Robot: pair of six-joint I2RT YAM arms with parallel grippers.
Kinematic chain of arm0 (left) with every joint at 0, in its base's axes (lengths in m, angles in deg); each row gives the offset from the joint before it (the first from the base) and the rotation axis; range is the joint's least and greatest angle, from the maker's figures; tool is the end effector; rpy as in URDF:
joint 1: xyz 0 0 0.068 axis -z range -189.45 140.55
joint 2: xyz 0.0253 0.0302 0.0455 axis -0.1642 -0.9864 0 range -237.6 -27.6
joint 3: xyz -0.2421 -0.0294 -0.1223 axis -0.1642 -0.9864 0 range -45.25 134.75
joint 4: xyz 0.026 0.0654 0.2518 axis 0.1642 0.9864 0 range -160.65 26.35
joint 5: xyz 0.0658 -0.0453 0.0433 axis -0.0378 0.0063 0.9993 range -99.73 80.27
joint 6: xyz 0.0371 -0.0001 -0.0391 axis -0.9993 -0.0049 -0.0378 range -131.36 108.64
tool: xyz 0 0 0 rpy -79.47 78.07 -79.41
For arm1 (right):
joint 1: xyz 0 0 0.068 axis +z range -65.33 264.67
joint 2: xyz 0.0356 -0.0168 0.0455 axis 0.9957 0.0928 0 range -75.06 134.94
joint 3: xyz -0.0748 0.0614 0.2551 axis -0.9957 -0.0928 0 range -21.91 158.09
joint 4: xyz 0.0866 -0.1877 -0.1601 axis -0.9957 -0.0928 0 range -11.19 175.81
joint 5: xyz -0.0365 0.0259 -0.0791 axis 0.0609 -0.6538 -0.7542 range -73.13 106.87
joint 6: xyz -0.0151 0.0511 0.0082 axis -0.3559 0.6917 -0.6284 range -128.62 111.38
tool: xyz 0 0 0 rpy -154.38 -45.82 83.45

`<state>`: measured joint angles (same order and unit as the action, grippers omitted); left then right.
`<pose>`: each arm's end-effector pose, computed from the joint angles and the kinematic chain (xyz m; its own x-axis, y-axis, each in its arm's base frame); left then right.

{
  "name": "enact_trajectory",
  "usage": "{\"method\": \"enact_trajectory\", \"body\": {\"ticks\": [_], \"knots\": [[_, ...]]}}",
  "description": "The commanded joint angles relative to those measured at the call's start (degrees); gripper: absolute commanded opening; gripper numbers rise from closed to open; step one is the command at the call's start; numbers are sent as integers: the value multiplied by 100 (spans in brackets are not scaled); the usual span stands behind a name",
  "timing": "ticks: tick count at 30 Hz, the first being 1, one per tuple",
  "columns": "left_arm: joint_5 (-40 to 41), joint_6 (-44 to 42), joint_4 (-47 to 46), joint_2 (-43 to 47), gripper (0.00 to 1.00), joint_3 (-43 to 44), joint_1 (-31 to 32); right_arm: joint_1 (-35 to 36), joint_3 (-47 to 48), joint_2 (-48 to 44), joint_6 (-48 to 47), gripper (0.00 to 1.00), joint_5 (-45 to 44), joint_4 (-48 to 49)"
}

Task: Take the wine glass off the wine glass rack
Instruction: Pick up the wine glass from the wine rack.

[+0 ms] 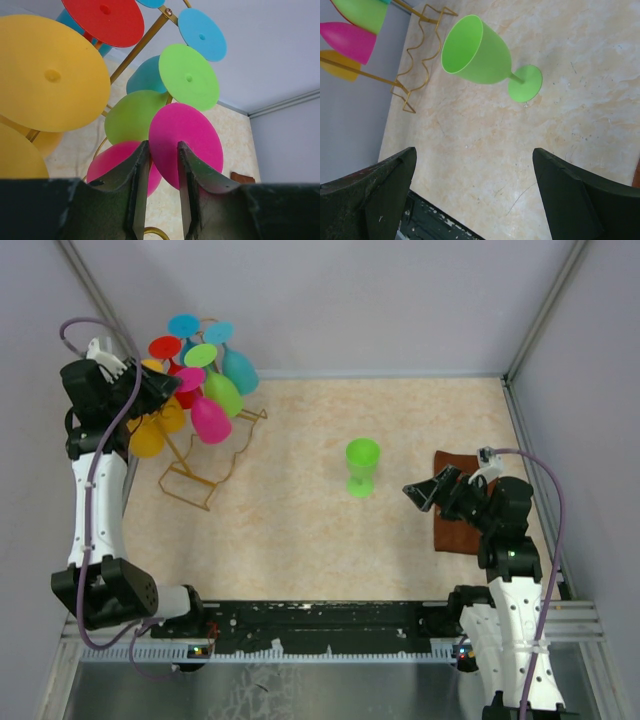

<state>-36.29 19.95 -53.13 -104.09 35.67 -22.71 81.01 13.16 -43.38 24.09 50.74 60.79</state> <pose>0.2966 0.0536 0.4250 -0.3021 -0.5488 -0.7795 0.0723 0.8021 -0.5928 0.1336 0.0113 0.2884 -0.5602 0.4855 -0.6712 -0.1917 0.7123 0.6752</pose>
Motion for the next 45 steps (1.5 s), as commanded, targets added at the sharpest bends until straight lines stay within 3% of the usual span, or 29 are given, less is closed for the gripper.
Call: {"method": "enact_trajectory", "body": {"ticks": [1,15,38,45], "knots": [[151,259,-251,177,34,-145,-19,-49,368,16,-85,99,-23,93],[262,950,-794,379,28,-622,-19,-54,443,46,-147,99,-38,23],[235,1488,-1037,501,3,-758,-19,-48,448,91,-176,99,-55,21],[-13,1698,-1063,503,0,-758,-19,-49,462,88,-165,99,-59,15]]}}
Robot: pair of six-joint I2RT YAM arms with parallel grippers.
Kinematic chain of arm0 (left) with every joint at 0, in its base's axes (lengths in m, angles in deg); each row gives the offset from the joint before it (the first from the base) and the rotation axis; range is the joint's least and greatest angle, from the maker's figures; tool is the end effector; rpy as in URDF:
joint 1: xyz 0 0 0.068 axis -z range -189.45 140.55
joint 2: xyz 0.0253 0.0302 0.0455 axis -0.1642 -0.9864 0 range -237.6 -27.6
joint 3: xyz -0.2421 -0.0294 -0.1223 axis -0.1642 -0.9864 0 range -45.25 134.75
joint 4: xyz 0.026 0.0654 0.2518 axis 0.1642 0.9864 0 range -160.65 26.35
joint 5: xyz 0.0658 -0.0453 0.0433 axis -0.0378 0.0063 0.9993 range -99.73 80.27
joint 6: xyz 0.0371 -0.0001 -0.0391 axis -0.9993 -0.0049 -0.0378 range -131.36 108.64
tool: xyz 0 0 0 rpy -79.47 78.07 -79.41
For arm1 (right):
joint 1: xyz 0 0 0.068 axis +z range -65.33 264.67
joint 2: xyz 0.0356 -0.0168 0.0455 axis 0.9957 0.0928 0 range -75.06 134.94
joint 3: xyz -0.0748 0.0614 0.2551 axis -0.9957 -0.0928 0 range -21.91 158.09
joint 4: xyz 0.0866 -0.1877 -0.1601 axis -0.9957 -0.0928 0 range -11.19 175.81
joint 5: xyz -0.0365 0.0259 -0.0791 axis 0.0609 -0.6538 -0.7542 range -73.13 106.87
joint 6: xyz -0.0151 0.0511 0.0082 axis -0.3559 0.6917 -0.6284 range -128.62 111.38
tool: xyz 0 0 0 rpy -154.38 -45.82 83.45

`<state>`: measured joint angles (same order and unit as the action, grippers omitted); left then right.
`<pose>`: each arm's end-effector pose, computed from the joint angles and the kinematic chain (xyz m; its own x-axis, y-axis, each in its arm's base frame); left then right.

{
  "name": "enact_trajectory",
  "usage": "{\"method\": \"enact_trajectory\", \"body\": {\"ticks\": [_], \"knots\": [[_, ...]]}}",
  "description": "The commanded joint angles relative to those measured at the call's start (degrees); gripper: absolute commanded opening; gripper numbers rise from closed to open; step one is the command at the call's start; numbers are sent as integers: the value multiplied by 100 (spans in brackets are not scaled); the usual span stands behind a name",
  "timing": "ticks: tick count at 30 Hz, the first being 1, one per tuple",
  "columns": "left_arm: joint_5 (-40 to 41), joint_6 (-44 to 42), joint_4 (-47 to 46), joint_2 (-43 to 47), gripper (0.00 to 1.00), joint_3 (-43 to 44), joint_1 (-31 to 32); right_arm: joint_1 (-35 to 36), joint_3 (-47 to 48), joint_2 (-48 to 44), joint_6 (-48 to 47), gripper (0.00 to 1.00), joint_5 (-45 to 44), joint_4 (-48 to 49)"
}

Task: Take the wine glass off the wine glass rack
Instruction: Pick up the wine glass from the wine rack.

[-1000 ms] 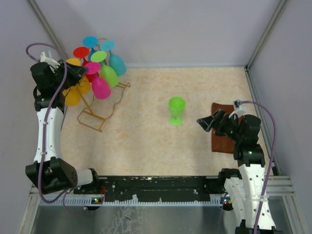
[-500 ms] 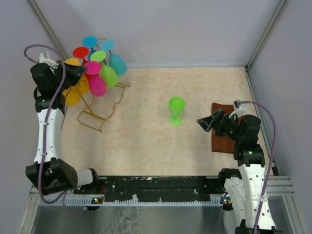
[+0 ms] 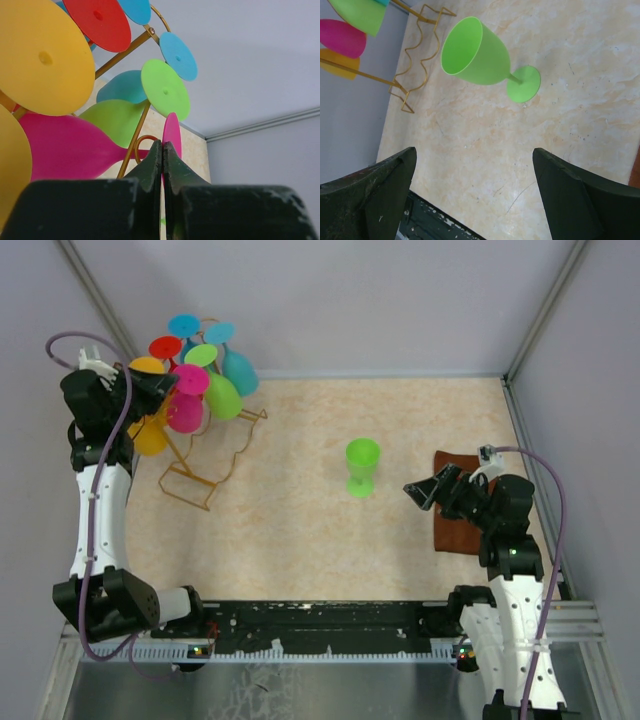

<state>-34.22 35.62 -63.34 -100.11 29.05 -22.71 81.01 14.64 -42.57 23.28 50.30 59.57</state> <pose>0.2852 0.0521 0.4227 -0.2050 -0.7319 -0.6499 0.0631 0.6527 -0.7550 0.1344 0.0110 0.2934 -0.5606 0.4778 -0.6763 -0.1880 0.7220 0.6659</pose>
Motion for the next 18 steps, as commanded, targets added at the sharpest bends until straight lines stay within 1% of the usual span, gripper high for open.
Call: {"method": "enact_trajectory", "body": {"ticks": [1,18], "knots": [[-249,159,-46,106,0,-95,-22,-48,312,10,-86,99,-20,137],[-740,610,-394,154,0,-302,-21,-47,316,16,-56,99,-38,117]]}}
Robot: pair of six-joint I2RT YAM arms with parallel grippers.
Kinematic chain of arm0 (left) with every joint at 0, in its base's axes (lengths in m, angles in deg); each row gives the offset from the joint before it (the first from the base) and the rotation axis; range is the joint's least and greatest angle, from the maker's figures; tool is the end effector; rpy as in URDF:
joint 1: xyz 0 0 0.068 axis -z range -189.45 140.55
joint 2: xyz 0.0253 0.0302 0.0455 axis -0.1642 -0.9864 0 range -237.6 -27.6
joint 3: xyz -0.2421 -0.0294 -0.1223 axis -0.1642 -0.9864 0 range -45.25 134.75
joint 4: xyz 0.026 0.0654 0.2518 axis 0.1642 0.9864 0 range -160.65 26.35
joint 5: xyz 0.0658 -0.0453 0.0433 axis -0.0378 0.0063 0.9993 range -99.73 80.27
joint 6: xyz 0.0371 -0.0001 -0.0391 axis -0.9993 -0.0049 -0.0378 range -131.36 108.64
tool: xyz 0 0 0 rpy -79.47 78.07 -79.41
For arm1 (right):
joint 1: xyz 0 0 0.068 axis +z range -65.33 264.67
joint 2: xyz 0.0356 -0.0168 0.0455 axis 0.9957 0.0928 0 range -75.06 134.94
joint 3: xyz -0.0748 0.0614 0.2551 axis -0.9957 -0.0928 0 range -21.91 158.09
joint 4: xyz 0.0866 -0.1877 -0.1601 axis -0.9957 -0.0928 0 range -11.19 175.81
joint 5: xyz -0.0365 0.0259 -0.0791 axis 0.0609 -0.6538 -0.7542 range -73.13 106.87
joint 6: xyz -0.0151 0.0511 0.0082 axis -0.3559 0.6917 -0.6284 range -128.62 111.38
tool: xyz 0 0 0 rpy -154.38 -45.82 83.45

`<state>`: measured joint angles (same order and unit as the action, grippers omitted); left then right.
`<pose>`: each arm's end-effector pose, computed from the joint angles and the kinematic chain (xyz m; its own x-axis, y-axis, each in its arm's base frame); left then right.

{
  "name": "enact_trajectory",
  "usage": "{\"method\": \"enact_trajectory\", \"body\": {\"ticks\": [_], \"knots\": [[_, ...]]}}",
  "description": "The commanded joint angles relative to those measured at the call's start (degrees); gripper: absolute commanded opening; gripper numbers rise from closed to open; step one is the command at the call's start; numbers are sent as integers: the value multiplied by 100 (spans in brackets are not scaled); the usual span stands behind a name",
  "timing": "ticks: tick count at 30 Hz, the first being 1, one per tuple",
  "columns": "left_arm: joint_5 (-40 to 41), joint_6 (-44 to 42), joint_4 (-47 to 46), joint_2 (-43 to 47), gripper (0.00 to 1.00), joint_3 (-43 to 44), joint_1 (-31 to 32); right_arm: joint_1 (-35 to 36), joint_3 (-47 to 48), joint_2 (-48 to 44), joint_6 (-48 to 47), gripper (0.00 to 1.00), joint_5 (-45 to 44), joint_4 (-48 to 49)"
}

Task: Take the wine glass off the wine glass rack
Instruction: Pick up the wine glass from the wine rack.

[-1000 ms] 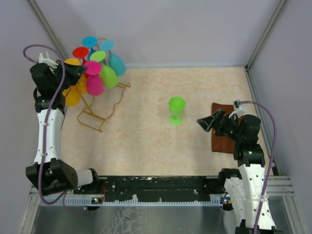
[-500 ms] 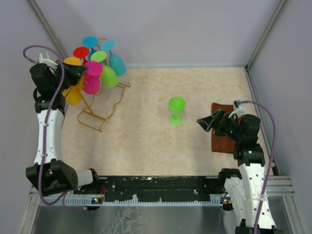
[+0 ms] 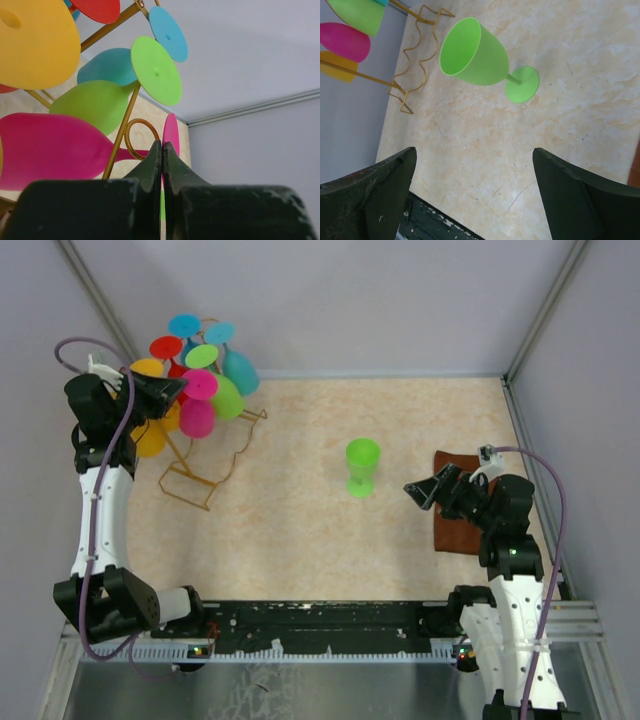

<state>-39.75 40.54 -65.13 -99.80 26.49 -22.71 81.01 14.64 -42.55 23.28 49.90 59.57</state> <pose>0.2853 0.0490 0.4120 -0.2875 -0.7678 -0.5726 0.0965 0.5716 -0.8149 0.1346 0.0108 0.2933 -0.5579 0.4796 -0.6773 -0.1830 0.7249 0.6641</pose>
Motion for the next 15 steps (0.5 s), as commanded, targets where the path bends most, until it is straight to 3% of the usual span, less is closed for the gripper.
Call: {"method": "enact_trajectory", "body": {"ticks": [1,15], "knots": [[-203,133,-218,132,0,-47,-19,-47,317,17,-59,99,1,114],[-539,132,-205,295,0,-89,-11,-54,317,15,-34,99,10,127]]}}
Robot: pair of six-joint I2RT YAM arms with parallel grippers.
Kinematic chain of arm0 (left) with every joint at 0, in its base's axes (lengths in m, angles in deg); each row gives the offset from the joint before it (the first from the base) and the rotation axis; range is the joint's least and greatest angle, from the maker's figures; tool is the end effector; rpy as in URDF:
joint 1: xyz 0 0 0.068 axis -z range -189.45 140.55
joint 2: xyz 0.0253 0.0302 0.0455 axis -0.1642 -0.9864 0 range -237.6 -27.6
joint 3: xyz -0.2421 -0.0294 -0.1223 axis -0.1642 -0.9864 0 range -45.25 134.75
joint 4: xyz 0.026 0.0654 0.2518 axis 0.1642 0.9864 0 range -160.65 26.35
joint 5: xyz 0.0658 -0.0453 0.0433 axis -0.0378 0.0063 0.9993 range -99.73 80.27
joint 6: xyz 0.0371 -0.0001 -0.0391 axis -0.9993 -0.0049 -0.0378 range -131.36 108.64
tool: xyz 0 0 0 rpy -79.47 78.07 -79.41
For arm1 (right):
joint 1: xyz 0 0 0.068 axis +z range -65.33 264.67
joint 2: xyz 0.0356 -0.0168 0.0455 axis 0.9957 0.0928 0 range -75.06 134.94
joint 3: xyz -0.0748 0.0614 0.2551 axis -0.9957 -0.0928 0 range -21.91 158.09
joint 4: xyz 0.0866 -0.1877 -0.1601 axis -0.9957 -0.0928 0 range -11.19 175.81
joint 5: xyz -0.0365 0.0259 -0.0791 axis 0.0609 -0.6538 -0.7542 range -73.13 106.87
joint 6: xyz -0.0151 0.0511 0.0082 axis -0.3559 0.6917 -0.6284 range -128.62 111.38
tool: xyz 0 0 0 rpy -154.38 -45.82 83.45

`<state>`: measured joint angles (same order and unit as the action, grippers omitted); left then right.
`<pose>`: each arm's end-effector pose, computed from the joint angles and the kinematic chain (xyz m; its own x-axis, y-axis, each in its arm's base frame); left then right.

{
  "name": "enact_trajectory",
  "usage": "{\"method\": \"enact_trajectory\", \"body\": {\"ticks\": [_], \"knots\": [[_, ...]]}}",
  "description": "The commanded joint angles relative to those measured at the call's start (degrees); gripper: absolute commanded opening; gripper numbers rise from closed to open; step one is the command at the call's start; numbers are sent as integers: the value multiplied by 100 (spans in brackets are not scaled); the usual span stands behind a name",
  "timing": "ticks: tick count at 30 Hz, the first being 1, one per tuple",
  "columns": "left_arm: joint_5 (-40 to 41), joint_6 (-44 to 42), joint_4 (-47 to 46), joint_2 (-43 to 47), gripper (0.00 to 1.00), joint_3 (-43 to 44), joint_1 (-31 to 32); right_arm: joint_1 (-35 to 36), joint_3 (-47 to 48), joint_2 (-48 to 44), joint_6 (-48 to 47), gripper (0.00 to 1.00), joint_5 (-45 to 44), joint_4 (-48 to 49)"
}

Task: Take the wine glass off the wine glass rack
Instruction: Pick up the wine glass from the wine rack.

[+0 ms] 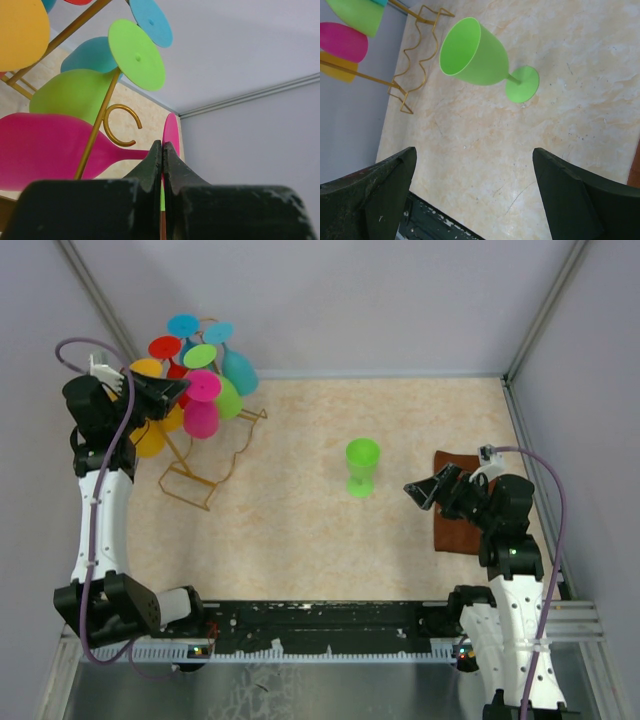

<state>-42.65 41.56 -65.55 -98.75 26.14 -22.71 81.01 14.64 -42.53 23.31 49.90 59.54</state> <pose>0.2798 0.0461 0.4156 -0.3167 -0.7627 -0.5639 0.1359 0.5519 -0.8227 0.1346 0.0108 0.2932 -0.5586 0.4801 -0.6764 -0.1821 0.7246 0.6647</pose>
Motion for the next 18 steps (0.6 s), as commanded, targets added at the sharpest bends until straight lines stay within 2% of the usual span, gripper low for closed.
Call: {"method": "enact_trajectory", "body": {"ticks": [1,15,18], "knots": [[-280,31,-172,204,0,-67,-6,-48,317,11,-32,99,18,130],[-1171,-562,-160,452,0,-115,222,-47,376,-25,58,99,97,228],[-1422,-828,-451,575,0,-200,355,-45,358,-85,128,99,106,342]]}}
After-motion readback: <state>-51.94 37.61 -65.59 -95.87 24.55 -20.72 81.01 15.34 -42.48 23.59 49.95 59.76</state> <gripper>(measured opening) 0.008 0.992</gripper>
